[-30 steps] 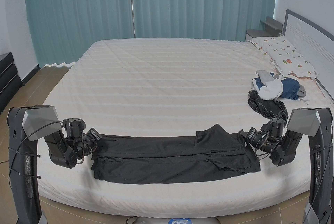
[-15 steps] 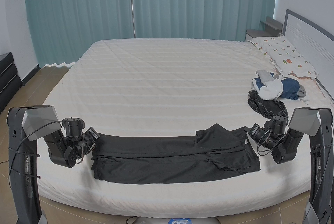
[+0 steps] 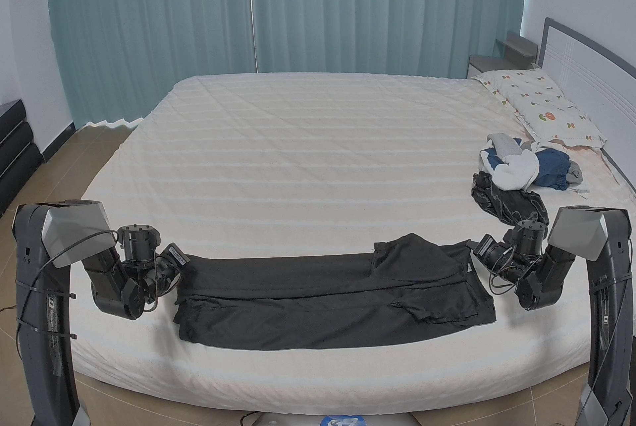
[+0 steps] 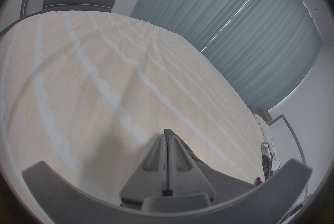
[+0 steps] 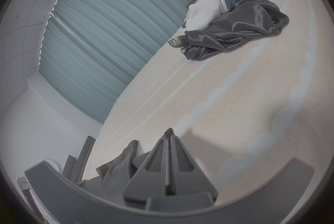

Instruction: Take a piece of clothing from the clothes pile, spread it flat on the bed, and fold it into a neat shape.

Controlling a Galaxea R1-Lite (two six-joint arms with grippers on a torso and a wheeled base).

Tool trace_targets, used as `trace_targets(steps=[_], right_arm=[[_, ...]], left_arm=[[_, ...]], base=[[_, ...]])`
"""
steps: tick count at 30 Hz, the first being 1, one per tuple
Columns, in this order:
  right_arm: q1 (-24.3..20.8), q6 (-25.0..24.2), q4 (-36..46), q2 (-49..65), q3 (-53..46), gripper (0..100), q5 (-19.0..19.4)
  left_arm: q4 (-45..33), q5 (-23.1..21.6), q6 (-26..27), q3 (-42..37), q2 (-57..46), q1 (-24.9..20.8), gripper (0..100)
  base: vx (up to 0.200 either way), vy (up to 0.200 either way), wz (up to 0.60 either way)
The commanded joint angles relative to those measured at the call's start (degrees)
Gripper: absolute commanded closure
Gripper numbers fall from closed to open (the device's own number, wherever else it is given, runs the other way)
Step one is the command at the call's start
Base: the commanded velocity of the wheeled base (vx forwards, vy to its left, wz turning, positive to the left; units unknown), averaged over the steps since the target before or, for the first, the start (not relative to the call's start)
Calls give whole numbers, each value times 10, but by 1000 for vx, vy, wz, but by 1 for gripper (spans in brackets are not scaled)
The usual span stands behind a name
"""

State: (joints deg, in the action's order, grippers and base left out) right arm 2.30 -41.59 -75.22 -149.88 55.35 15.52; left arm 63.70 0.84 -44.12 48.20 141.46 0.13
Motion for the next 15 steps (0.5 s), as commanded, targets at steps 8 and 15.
trace_targets(steps=[8, 15], right_arm=[[-5, 10, 1, -9, 3, 0, -1], [3, 5, -49, 24, -27, 0, -8]], left_arm=[[0, -1, 0, 0, 1, 0, 0], [0, -1, -3, -3, -1, 1, 0]], base=[[0, 0, 0], [0, 0, 0]])
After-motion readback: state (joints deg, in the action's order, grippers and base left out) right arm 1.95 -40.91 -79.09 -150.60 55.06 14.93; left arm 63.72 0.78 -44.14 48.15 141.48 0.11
